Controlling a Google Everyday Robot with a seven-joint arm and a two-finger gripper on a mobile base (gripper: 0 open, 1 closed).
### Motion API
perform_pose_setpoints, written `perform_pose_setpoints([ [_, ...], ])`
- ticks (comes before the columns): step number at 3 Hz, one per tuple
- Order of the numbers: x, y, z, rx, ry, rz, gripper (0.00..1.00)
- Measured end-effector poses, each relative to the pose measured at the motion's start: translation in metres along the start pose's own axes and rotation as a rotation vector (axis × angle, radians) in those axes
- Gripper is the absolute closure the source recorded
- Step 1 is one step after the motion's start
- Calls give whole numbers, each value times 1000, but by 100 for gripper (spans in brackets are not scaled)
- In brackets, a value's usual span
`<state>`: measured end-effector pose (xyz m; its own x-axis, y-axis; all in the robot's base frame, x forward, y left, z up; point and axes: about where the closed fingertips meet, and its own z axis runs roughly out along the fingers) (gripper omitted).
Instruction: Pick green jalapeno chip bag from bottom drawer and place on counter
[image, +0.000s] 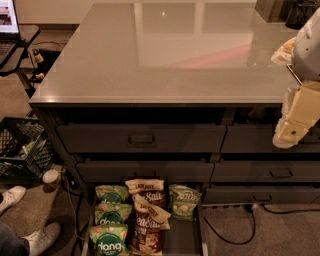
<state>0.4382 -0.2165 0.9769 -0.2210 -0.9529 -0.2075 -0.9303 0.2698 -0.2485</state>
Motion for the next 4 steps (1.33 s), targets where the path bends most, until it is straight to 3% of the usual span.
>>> perform_pose_setpoints([
  [1,0,0,0,0,0,0,0],
  [2,-4,15,24,-13,-5,-3,0],
  [4,-20,71,164,-118,-28,-4,0],
])
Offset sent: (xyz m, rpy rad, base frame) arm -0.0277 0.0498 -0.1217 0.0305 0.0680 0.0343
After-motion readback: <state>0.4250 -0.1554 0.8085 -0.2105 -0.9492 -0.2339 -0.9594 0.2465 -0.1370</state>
